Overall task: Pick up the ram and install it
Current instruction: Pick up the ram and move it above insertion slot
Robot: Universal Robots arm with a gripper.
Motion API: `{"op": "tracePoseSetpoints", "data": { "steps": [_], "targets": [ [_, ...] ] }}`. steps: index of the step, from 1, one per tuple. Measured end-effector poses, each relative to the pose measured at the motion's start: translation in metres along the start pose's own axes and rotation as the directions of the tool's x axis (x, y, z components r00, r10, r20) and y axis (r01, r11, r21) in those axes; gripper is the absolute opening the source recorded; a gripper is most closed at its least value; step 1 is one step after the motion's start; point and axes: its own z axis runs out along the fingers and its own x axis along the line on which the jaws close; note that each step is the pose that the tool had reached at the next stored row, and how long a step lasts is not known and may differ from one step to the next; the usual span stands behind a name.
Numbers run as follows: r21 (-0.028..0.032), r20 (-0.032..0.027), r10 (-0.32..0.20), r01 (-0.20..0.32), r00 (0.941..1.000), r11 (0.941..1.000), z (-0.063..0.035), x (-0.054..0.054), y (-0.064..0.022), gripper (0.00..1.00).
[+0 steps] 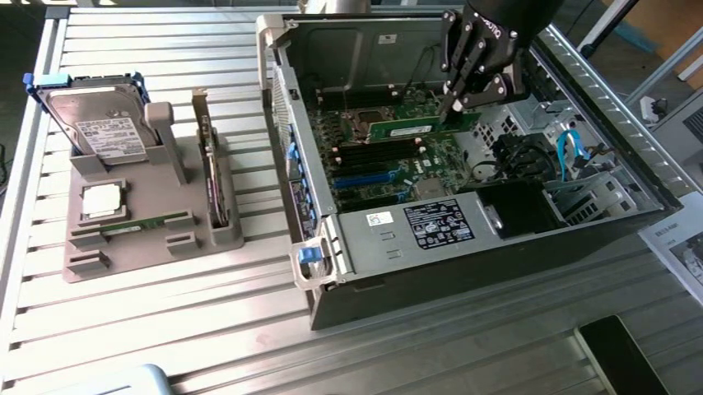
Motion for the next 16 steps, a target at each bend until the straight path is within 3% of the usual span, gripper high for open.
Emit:
{"op": "tracePoseSetpoints", "data": {
  "steps": [4, 16],
  "targets": [
    [0.0000, 0.0004, 0.000, 0.000, 1.0000, 1.0000, -0.0001, 0.0000, -0.0049, 0.12],
    [0.0000, 0.0003, 0.000, 0.000, 1.0000, 1.0000, -0.0001, -0.0019, -0.0050, 0.12]
  ]
}}
